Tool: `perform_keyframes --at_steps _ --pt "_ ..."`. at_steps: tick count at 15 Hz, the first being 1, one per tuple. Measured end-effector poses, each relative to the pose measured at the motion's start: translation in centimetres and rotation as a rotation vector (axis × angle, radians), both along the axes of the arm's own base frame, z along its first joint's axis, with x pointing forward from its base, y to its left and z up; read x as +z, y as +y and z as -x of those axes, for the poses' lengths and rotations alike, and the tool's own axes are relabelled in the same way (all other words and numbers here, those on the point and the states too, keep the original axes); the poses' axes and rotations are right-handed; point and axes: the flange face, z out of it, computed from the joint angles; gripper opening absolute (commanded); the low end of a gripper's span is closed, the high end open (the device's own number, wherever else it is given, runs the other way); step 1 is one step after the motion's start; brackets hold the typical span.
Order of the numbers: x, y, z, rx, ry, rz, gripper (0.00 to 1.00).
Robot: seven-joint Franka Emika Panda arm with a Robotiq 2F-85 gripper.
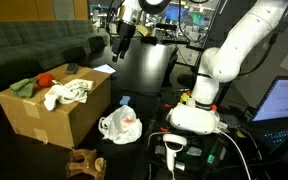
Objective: Put the objects on the table on top of the box and put the objects on the box on the table
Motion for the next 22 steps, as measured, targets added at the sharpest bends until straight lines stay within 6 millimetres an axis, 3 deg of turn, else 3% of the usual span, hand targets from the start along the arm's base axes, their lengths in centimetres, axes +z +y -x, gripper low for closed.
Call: perform_keyframes --at_steps 4,11,17,22 --pt "0.7 0.1 -0.2 0.000 -0.015 -0.003 1.00" --pt "0.1 0.4 -1.1 0.027 -0.004 0.035 1.00" --pt "0.1 4.5 -6.4 0.145 -0.020 0.118 1.00" --pt "-1.9 8.1 -11.8 0.253 -0.013 0.137 1.00"
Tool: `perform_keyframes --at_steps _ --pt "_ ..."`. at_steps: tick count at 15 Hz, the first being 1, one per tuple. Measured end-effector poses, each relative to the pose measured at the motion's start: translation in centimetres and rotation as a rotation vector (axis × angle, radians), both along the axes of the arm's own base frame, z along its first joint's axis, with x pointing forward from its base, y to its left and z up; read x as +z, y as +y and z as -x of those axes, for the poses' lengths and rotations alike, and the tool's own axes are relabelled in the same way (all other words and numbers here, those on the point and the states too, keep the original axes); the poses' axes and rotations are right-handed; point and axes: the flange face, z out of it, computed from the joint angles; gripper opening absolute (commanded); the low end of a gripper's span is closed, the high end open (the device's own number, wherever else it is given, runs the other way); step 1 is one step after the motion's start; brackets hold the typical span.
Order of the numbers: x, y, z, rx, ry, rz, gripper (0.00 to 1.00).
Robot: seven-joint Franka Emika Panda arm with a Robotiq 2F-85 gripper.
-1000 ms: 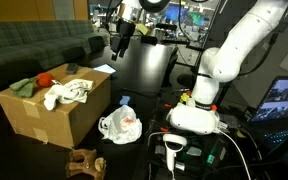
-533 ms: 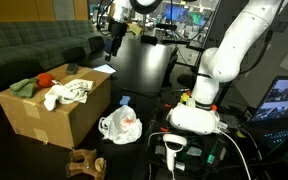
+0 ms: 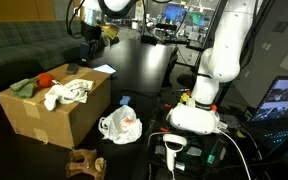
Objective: Put the objects on the table on top of the box and put the objects on the box on the table
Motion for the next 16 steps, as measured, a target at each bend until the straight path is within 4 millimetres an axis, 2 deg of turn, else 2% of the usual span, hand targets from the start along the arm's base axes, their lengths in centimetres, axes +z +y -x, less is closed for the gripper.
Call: perform_keyframes --at_steps 7,12,16 --pt "-5.4 3.2 -5.8 0.121 0.055 -0.016 1.00" --pt "-10.3 4.7 -8.3 0.172 0.119 -0.051 1.00" --pt "-13.4 4.5 -9.7 0.166 0.156 -0.059 1.00"
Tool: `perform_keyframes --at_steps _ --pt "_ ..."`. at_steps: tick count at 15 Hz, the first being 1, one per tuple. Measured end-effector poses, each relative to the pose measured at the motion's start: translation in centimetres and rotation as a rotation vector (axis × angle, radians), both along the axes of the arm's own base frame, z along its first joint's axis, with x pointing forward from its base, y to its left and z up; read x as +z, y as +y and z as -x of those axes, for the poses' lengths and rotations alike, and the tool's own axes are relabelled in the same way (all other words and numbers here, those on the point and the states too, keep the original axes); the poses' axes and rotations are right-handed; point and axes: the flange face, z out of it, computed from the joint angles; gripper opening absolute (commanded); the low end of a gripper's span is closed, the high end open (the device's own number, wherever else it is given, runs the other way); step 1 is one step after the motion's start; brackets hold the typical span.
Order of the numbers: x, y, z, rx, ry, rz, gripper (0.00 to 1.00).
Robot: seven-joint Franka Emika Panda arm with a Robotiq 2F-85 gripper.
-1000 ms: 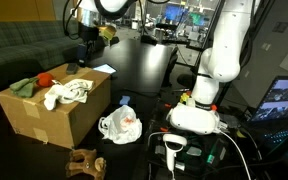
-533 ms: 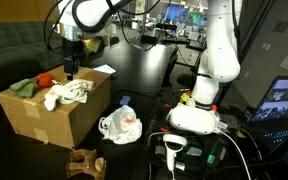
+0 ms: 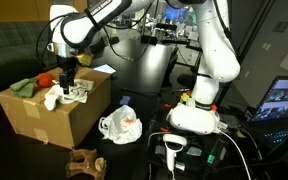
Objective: Put the objects on the table on top of the box and put the objects on the box on the table
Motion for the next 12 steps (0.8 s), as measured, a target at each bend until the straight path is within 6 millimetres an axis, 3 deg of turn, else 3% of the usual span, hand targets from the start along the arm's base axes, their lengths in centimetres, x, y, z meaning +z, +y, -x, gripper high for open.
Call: perform_keyframes --at_steps 8,9,11,12 --pt "-3.8 -1.7 -2.6 -0.030 0.046 0.026 1.00" --pt "-4.0 -1.7 -2.8 -0.029 0.055 0.032 0.95" --pt "-4.3 -1.5 -3.1 -0.026 0.074 0.045 0.71" --pt "-4.3 -1.5 -3.2 -0.028 0.085 0.051 0.70"
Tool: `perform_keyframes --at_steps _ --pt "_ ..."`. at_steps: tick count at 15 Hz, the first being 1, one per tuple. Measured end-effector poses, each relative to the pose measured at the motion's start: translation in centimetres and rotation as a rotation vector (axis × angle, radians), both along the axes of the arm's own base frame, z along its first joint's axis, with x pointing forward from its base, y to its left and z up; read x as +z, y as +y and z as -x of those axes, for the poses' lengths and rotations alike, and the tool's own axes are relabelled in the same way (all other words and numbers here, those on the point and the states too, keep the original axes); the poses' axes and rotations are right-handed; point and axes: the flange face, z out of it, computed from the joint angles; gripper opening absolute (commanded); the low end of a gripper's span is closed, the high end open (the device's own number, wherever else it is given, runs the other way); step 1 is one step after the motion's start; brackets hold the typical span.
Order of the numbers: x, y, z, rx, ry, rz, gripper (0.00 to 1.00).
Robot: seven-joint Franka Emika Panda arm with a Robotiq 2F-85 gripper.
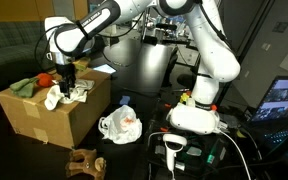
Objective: Put the objects on the table on top of the box and put the objects on the box on the table
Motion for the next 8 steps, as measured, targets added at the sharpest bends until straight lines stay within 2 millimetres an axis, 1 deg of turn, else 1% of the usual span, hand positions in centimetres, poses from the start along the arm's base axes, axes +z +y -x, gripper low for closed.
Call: perform_keyframes --at_steps 1,2,4,5,8 --pt "0.0 0.1 -0.2 0.000 0.009 0.006 0.64" --pt "0.1 0.2 -0.3 -0.002 0.018 0.013 0.55" --pt "0.4 0.4 -0.4 -0.001 0.034 0.019 0.40" --pt "0.6 0.6 -0.4 0.001 0.041 0.021 0.31" --pt "1.1 1.0 -0.5 0.008 0.051 0.024 0.10"
